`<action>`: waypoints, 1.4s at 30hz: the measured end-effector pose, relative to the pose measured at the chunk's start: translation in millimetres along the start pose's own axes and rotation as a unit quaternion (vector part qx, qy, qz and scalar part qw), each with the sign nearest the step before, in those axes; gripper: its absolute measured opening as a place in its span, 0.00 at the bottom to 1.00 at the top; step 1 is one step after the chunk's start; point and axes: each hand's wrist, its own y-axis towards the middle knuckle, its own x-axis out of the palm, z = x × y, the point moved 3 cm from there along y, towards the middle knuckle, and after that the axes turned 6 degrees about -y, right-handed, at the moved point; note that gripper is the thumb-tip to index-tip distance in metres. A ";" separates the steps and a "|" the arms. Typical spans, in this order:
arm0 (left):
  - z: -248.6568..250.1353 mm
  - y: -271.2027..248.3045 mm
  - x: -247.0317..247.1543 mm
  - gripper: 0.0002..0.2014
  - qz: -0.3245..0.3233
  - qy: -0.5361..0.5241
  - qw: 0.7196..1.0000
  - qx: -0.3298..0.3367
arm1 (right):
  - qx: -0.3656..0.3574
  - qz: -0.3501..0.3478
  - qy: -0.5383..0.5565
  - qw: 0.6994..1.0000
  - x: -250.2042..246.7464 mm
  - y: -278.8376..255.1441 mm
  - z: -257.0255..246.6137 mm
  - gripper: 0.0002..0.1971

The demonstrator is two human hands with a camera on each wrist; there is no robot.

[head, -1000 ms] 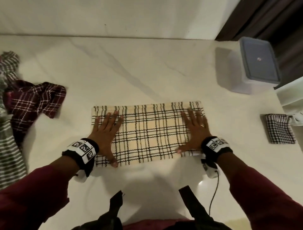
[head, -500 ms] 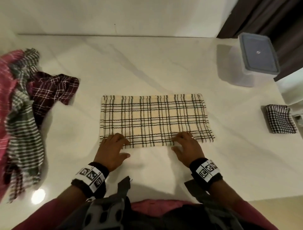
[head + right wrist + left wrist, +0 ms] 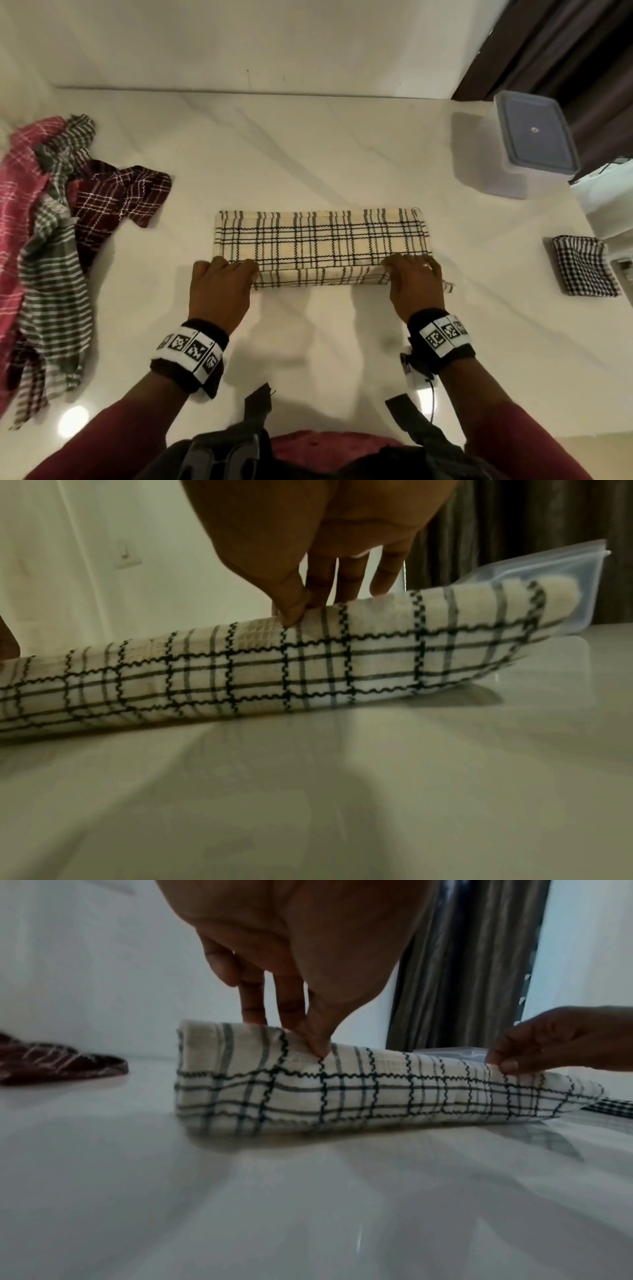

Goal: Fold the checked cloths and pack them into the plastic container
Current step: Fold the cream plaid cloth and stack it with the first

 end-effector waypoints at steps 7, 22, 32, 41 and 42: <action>2.4 99.7 -17.0 0.09 0.001 0.049 0.999 -0.001 | 0.015 -0.021 -0.054 0.998 -3.9 105.8 -3.1 0.14; -23.7 154.1 45.3 0.11 -0.112 0.061 0.990 -0.057 | -0.011 -0.129 -0.093 0.987 57.6 171.9 -2.8 0.16; 23.1 101.2 50.9 0.27 -0.110 -0.119 0.987 -0.009 | -0.123 -0.241 0.067 0.961 50.5 109.6 -101.6 0.33; -0.3 88.8 95.9 0.45 -0.245 -0.089 0.962 -0.080 | -0.110 -0.321 -0.014 0.941 90.9 96.9 -79.5 0.48; 0.0 89.0 95.3 0.46 -0.249 -0.082 0.961 -0.083 | -0.092 -0.316 -0.022 0.944 88.4 98.1 -70.6 0.49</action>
